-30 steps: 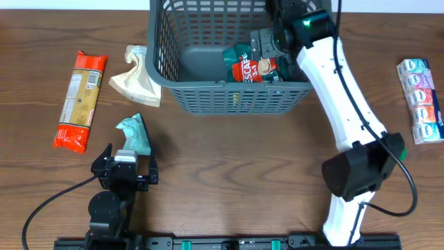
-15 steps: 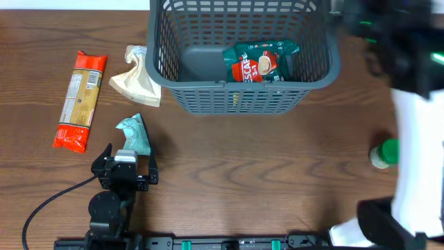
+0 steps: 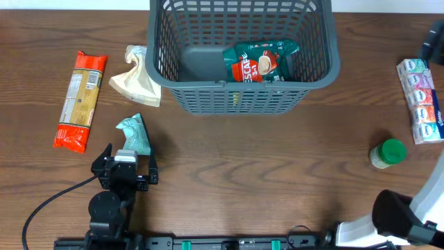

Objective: Pack container
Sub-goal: 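Move the right gripper to the tissue multi-pack and grasp it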

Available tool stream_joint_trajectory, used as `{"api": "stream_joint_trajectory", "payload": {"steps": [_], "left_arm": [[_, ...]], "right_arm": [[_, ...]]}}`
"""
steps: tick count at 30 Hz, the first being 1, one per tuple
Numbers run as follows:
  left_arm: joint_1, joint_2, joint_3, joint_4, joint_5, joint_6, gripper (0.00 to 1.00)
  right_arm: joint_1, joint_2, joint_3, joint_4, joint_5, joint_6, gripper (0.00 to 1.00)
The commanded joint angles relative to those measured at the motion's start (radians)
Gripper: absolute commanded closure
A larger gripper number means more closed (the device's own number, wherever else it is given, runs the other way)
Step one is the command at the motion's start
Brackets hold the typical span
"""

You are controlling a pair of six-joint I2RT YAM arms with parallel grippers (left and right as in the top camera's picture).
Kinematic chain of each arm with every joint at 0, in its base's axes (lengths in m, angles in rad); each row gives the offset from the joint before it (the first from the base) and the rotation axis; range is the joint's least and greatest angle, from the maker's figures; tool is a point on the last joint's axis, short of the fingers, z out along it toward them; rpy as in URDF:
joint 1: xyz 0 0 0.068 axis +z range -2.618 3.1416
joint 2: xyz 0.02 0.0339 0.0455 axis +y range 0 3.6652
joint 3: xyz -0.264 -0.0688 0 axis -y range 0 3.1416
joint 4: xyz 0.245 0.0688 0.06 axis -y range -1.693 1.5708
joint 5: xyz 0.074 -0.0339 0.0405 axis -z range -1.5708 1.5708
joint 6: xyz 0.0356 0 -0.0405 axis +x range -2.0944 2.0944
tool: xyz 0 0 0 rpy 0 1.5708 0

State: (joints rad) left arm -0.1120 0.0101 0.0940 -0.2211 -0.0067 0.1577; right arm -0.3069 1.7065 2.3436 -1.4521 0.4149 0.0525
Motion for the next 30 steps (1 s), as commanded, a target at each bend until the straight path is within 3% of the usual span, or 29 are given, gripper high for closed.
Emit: {"api": "stream_joint_trajectory", "payload": {"steps": [1, 9, 21, 30], "left_arm": [[0.006, -0.006, -0.024, -0.009, -0.005, 0.006, 0.01], [0.006, -0.006, -0.024, -0.009, -0.005, 0.006, 0.02], [0.006, -0.006, -0.024, -0.009, -0.005, 0.006, 0.01], [0.006, -0.006, -0.024, -0.009, -0.005, 0.006, 0.02]], "right_arm": [[-0.084, 0.016, -0.035, 0.005, -0.097, -0.071, 0.01], [-0.219, 0.140, -0.123, 0.016, -0.316, -0.204, 0.01], [-0.242, 0.436, -0.196, 0.086, -0.309, -0.324, 0.01], [-0.317, 0.537, -0.196, 0.134, -0.307, -0.330, 0.01]]}}
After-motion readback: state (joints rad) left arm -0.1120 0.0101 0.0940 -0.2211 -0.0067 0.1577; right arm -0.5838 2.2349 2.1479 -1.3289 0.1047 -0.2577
